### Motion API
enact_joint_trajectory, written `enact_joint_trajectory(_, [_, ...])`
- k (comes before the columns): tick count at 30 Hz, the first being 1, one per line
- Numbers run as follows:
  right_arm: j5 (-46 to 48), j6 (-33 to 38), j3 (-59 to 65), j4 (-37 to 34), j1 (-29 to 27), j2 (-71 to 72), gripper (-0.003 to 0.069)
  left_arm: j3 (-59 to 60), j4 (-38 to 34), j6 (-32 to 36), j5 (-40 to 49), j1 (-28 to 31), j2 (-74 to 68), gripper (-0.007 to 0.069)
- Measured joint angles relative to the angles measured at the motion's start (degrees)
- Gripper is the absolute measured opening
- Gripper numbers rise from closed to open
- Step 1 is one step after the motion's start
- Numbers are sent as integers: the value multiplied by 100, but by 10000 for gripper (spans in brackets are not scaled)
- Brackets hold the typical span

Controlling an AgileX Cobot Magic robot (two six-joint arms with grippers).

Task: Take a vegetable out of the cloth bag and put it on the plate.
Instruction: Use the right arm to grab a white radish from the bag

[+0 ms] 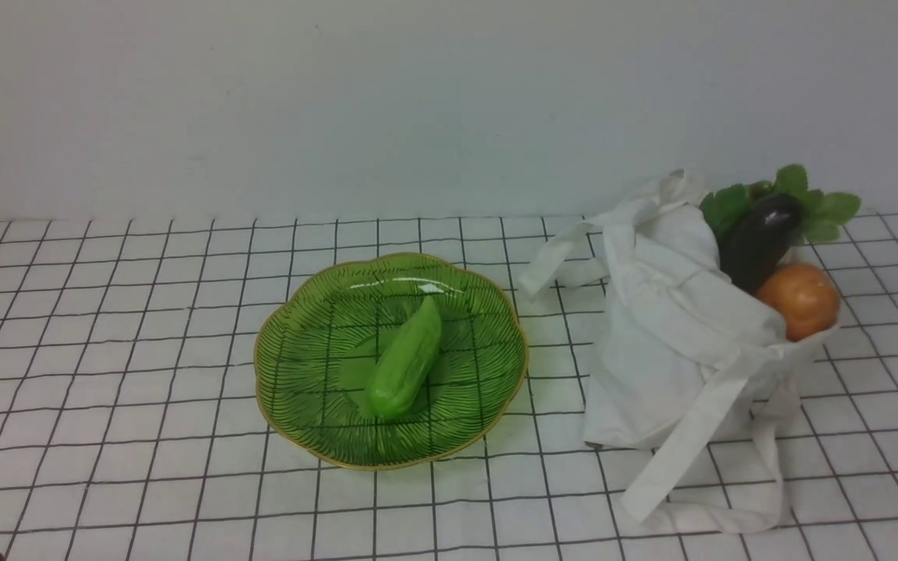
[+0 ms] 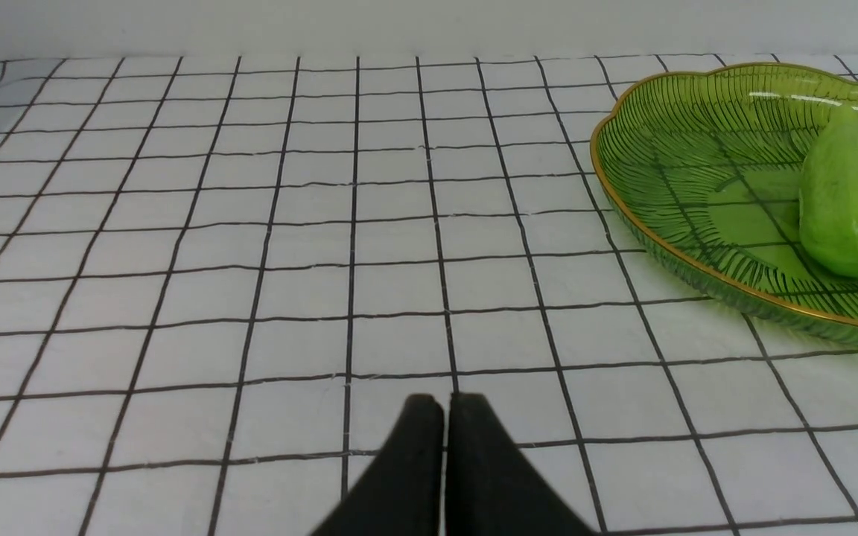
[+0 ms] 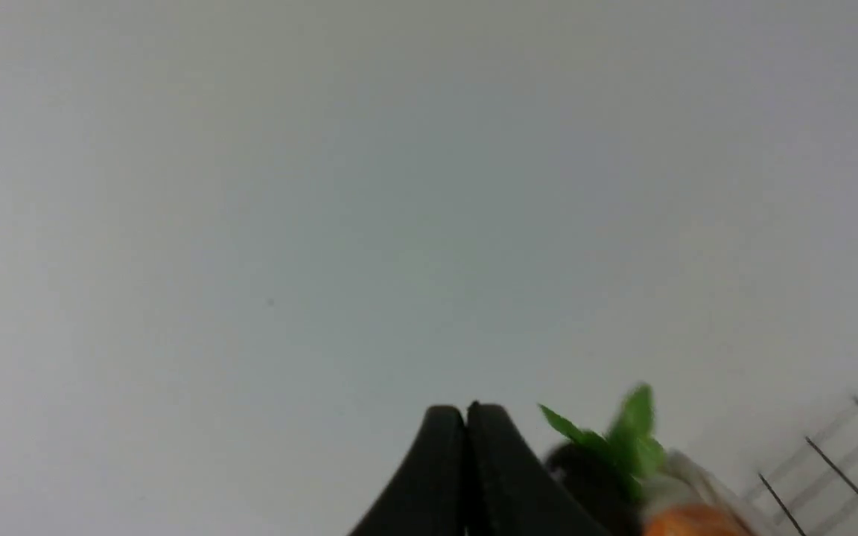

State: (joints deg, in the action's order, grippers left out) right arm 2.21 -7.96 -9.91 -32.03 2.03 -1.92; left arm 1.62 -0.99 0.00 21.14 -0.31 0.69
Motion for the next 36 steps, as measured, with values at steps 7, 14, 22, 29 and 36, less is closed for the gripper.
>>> enact_joint_trajectory(7, [2746,1009,-2406,1200,0,-2616,-13,0,0,0,0,0,0,-8])
enact_joint_trajectory(14, [3545,1533,-3554,1308,0,-4629,-13,0,0,0,0,0,0,-8])
enact_joint_trajectory(22, [3612,2062,-4700,1028,0,-6702,74,0,0,0,0,0,0,-8])
enact_joint_trajectory(29, [3561,2352,-5213,769,0,-7879,296,0,0,0,0,0,0,-8])
enact_joint_trajectory(36, [3317,2645,-5526,221,0,-8741,529,0,0,0,0,0,0,-8])
